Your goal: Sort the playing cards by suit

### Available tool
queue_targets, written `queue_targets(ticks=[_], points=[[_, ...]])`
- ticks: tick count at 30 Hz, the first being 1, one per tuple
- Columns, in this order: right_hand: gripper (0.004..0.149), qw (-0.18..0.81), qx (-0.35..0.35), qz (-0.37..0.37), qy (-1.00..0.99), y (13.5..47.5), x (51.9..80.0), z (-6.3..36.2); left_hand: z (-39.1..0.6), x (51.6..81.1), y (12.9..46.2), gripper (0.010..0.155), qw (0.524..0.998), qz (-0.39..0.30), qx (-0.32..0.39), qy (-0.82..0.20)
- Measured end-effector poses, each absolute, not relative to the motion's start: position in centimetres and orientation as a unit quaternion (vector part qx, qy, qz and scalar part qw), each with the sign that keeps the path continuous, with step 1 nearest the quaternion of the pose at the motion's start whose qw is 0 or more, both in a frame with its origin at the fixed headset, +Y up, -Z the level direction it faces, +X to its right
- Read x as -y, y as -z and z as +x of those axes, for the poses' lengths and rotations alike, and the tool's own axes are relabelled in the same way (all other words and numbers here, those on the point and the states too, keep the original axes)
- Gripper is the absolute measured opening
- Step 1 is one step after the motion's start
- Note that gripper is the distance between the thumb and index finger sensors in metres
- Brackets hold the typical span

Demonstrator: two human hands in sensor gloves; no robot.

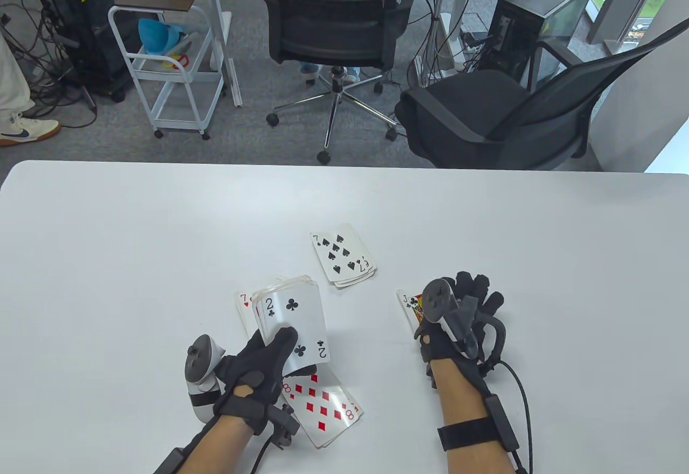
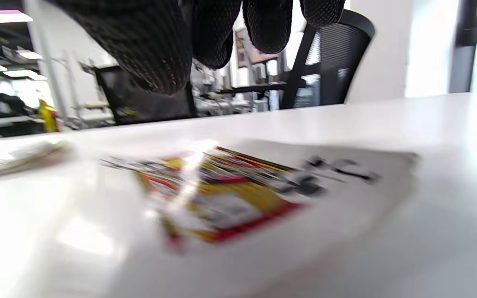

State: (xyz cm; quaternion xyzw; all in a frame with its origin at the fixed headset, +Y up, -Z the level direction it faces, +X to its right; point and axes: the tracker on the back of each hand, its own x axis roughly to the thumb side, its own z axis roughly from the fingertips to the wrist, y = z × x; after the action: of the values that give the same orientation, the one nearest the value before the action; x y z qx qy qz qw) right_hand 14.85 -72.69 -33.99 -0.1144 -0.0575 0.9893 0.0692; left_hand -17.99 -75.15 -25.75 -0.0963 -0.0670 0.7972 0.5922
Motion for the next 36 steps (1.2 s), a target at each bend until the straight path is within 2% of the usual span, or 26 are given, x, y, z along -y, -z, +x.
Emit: queue_targets(ticks=[3,9,13,15,20,25,31,36], points=[[0.046,0.125,0.088,-0.05,-0.987,32.6,71.4,12.7,-18.0,75.2,25.7,0.055,0.592,-0.1,0.065,-0.797],[0.049,0.304,0.162,0.115,-0.932,29.8,69.6,8.5,-18.0,75.2,25.7,0.055,0.595,-0.099,0.063,-0.795],[0.058,0.369,0.129,0.17,-0.905,28.2,68.5,6.3,-18.2,75.2,25.6,0.055,0.598,-0.095,0.061,-0.793],[0.06,0.365,0.134,0.195,-0.901,27.5,68.2,5.3,-18.4,75.2,25.6,0.054,0.599,-0.092,0.061,-0.793],[0.062,0.322,0.142,0.215,-0.911,26.7,68.7,3.7,-18.3,75.3,25.6,0.054,0.597,-0.09,0.06,-0.795],[0.062,0.328,0.16,0.21,-0.907,26.4,69.1,3.4,-18.3,75.3,25.6,0.053,0.596,-0.084,0.061,-0.797],[0.049,0.372,0.172,0.201,-0.89,26.4,69.2,3.4,-18.2,75.6,25.5,0.054,0.588,-0.091,0.057,-0.802],[0.041,0.367,0.188,0.201,-0.889,26.3,68.9,3.7,-18.2,75.6,25.5,0.055,0.586,-0.097,0.059,-0.803]])
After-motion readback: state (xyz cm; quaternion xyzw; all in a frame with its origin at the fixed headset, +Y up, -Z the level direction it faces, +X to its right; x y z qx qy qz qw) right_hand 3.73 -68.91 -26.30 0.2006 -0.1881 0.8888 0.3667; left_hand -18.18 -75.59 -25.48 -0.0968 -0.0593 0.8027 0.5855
